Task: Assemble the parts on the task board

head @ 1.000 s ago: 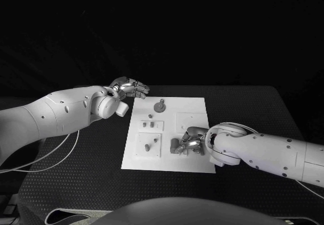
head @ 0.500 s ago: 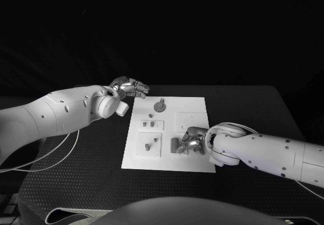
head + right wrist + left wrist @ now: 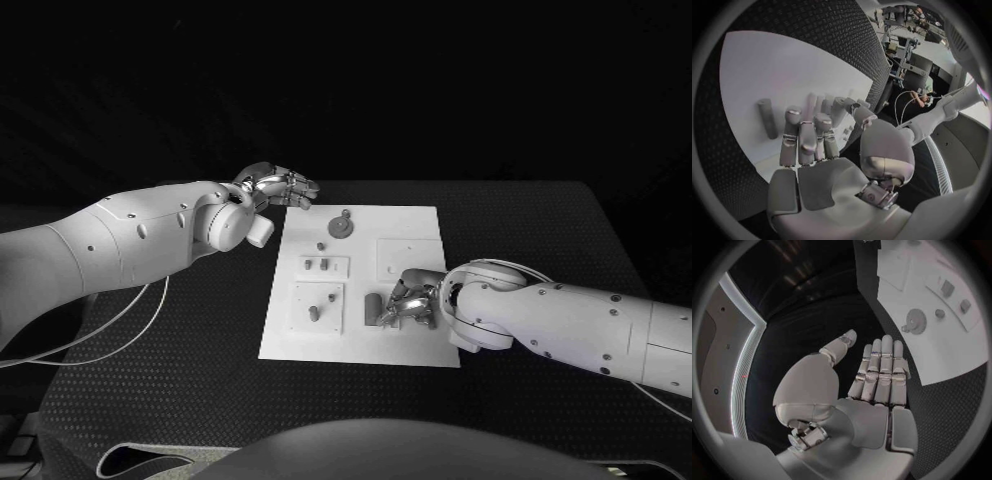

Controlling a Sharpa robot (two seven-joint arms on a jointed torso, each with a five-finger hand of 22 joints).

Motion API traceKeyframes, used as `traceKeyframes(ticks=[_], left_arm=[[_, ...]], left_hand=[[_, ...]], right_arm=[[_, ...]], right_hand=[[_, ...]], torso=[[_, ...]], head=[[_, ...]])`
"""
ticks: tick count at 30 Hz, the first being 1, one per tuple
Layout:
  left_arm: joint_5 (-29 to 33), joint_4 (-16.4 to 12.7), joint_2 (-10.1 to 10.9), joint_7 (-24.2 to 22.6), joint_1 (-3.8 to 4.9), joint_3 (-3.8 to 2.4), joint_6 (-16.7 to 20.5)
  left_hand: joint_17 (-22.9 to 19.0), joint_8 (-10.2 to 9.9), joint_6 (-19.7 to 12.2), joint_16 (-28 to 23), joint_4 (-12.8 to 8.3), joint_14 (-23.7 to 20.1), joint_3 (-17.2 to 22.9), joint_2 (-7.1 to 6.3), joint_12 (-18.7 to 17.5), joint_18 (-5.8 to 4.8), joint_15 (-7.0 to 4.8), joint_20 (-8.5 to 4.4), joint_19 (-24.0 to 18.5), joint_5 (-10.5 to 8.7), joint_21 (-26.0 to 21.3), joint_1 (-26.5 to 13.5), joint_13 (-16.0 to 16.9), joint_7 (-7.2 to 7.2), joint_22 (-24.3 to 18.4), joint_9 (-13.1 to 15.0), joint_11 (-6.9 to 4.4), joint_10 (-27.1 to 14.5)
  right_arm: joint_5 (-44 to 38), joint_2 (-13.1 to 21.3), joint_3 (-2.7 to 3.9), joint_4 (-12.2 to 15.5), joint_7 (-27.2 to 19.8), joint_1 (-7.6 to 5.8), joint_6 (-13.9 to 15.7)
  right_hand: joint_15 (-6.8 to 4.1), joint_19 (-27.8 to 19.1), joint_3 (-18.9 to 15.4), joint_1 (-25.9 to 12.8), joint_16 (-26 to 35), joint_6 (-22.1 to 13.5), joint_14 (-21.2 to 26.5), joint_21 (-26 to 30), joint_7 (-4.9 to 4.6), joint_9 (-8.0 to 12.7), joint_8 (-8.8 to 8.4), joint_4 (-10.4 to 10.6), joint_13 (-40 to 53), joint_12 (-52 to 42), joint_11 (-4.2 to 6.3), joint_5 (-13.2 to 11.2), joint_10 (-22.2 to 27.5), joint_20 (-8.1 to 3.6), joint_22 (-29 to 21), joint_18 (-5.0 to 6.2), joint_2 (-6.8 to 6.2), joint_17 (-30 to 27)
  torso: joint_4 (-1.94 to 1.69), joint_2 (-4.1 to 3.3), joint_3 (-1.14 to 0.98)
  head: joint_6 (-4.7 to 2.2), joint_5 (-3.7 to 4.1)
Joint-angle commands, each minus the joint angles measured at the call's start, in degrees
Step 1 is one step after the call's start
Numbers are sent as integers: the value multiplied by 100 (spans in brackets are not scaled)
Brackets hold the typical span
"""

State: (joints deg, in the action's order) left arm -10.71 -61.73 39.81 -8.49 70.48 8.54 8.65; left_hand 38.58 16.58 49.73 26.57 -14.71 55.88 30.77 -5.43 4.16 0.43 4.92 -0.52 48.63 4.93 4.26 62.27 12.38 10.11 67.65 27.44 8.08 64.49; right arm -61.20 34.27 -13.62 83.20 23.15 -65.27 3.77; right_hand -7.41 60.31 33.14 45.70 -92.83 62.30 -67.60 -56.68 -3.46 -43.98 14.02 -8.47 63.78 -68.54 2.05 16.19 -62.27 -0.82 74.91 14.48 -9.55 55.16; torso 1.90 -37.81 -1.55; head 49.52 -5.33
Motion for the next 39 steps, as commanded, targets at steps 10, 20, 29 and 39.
traceKeyframes(ticks=[10, 20, 29, 39], left_arm=[[30, -7, -7, -22, 9, -3, -77], [29, -6, -10, -20, 9, -3, -75], [29, 1, -12, -18, 9, -3, -74], [29, 5, -25, -18, 9, -3, -77]], left_hand=[[13, 35, -32, -43, 34, 25, -3, -7, -13, -43, 22, 17, -15, 19, -34, -64, -10, 6, -8, -8, 18, -21], [16, 36, -32, -47, 33, 25, -2, -7, -13, -43, 22, 18, -16, 18, -34, -61, -11, 6, -8, -8, 18, -21], [20, 37, -32, -51, 36, 25, 0, -2, -12, -43, 23, 18, -17, 19, -33, -60, -12, 6, -8, -9, 18, -20], [24, 39, -31, -55, 40, 25, 0, 1, -11, -43, 24, 20, -18, 18, -33, -63, -13, 6, -8, -10, 18, -19]], right_arm=[[-9, 73, 1, 68, -56, 2, 2], [-83, 63, 1, 68, -23, 2, 82], [-92, 121, 2, 130, -96, 1, 249], [-522, 5, 1, 62, 7, 2, 236]], right_hand=[[-11, 41, 94, 103, 36, 47, 79, 40, -65, -13, -25, 269, 8, 3, 0, 13, 20, -13, 76, 52, -375, -38], [-14, 39, -8, 240, 30, 63, 39, 25, -57, -34, -4, 162, 19, -14, 8, 8, 8, -15, 91, 52, -164, 16], [-16, 35, -66, 264, 32, 68, 35, 26, -54, -37, -1, 89, 17, -12, 11, 12, 4, -13, 91, 52, -83, 14], [-21, 51, -111, 273, 33, 108, -14, 21, -39, -44, 19, 24, 16, -23, 25, 16, -31, -16, 90, 52, 4, 59]], torso=[[1, 0, 1], [-1, 0, 1], [1, 0, 0], [2, -1, 1]], head=[[6, 0], [10, 7], [2, 24], [-6, 36]])
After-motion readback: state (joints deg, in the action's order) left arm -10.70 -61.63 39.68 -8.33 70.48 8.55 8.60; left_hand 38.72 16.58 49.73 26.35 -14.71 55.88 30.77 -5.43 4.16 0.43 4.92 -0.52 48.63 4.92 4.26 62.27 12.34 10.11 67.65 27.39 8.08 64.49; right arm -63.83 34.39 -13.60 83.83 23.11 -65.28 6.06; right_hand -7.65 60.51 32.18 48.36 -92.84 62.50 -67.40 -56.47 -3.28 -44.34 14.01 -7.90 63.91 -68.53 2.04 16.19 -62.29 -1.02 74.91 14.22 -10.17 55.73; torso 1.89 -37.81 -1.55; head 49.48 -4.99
